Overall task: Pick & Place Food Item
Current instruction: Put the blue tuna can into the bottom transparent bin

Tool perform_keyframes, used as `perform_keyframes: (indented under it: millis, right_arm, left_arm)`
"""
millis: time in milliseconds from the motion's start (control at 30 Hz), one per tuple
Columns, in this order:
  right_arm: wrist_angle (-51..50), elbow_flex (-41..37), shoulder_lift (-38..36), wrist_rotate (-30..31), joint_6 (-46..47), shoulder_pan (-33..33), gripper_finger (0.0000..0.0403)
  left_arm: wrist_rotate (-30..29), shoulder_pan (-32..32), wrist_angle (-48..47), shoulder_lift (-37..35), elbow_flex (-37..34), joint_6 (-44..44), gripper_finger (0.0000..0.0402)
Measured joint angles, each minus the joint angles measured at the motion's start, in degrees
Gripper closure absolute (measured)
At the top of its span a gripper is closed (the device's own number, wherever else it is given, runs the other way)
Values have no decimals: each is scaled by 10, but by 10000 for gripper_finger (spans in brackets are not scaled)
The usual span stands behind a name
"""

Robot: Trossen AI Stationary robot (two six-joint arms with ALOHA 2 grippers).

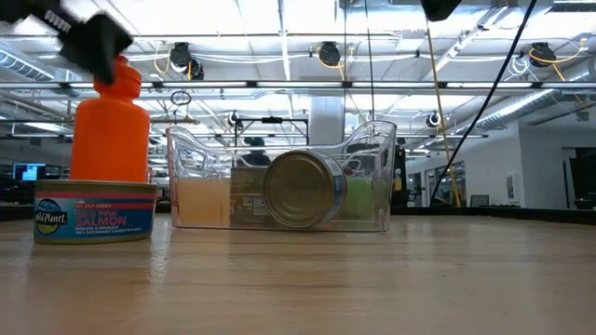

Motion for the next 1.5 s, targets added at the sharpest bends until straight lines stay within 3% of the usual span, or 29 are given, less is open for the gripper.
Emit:
perform_keyframes:
  millis: [200,400,533,733,900,1067,1300,1400,1500]
  right_arm:
    - [0,0,0,0,0,0,122]
    - [0,0,0,0,0,0,122]
    - [0,0,0,0,0,0,122]
    - [0,0,0,0,0,0,122]
    - [0,0,0,0,0,0,122]
    - [-4,0,0,0,0,0,122]
    - [-4,0,0,0,0,0,122]
    - [-2,0,0,0,1,0,122]
    - [-2,0,0,0,5,0,122]
  left_arm:
    - [-8,-26,1,125,0,-78,39]
    - [24,-24,12,198,3,-121,39]
    - [69,-16,52,208,2,-141,39]
    - [146,-10,213,216,-2,-107,39]
    - [116,-1,261,217,-2,-64,39]
    - [96,-1,174,174,10,-93,39]
    - [-21,-11,-13,137,21,-281,39]
    - [-34,-17,-65,145,21,-371,39]
    - [-33,-17,-80,163,21,-402,39]
